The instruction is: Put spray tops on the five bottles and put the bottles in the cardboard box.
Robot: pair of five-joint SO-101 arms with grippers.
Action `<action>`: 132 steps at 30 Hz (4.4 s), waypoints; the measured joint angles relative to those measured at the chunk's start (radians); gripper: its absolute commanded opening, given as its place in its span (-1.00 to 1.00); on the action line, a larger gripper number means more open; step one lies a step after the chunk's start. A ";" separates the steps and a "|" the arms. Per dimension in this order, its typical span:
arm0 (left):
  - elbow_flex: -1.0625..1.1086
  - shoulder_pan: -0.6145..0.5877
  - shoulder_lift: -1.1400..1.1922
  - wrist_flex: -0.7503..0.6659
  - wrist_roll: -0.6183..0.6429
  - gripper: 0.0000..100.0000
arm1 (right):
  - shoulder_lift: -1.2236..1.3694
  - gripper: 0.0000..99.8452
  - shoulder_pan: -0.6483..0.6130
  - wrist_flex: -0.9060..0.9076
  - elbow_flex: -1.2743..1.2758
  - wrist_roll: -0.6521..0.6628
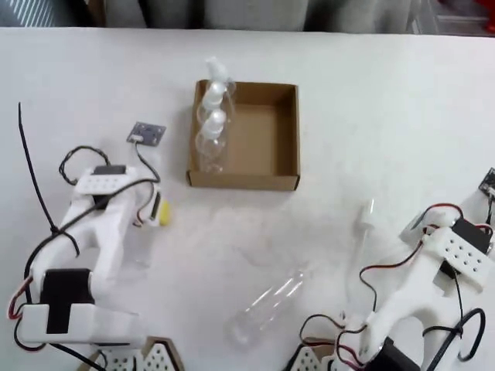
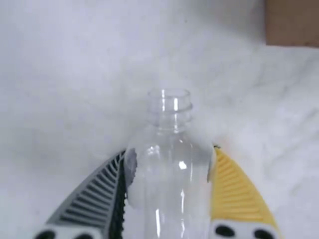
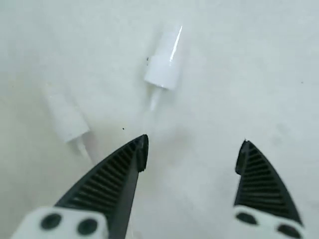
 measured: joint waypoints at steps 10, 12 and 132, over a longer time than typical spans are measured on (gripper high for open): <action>0.000 0.000 0.000 0.000 0.000 -0.96 | 0.311 -0.50 -0.002 -0.124 -0.152 -0.206; 0.000 0.000 0.000 0.000 0.000 -0.96 | 0.427 -0.50 -0.017 -0.110 -0.241 -0.241; -0.091 -0.601 -0.175 0.092 0.376 -0.36 | 0.666 -0.55 -1.619 -0.203 -0.618 -0.473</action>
